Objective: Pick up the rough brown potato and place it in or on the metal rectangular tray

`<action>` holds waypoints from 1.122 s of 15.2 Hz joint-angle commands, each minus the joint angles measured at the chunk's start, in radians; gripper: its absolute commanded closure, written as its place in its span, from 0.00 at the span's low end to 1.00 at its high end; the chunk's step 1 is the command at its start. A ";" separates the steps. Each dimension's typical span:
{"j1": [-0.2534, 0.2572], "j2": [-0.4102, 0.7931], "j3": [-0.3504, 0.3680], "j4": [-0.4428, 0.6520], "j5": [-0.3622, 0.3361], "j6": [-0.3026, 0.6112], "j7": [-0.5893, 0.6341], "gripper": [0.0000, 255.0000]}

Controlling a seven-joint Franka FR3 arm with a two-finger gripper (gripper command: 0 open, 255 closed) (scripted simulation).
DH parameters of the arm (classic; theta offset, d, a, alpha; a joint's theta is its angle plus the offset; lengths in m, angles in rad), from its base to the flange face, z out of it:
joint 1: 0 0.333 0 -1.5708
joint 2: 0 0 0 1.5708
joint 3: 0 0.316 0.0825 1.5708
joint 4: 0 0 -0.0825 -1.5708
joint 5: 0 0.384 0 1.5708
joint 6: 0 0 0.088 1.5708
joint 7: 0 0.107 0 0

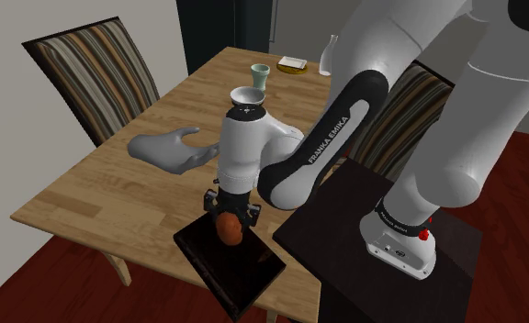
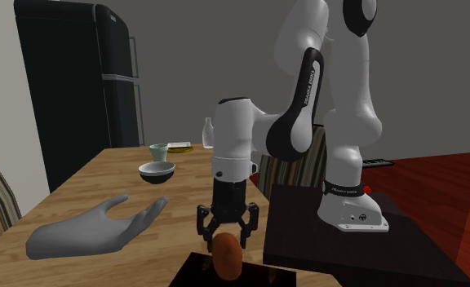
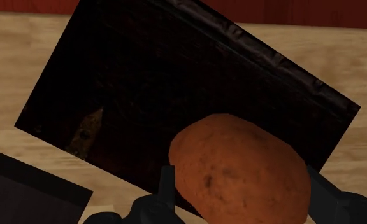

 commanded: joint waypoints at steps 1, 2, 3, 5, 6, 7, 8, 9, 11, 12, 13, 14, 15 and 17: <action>0.011 0.041 -0.018 -0.006 -0.048 0.030 0.033 1.00; 0.015 0.051 -0.025 -0.006 -0.061 0.039 0.042 1.00; 0.016 0.051 -0.026 -0.006 -0.060 0.039 0.042 1.00; 0.017 0.051 -0.026 -0.006 -0.060 0.039 0.042 1.00; 0.017 0.051 -0.026 -0.006 -0.060 0.039 0.042 1.00; 0.016 0.051 -0.026 -0.006 -0.060 0.039 0.042 1.00; 0.016 0.051 -0.026 -0.006 -0.060 0.039 0.042 1.00; 0.016 0.051 -0.026 -0.006 -0.060 0.039 0.042 1.00; 0.017 0.053 -0.026 -0.005 -0.062 0.040 0.043 0.00; 0.016 0.052 -0.026 -0.007 -0.061 0.040 0.041 0.00; 0.016 0.053 -0.027 -0.005 -0.062 0.040 0.042 0.00; 0.016 0.054 -0.028 -0.006 -0.063 0.041 0.041 0.00; 0.015 0.051 -0.025 -0.007 -0.059 0.040 0.039 0.00; -0.007 0.005 0.005 -0.010 -0.001 0.003 -0.001 0.00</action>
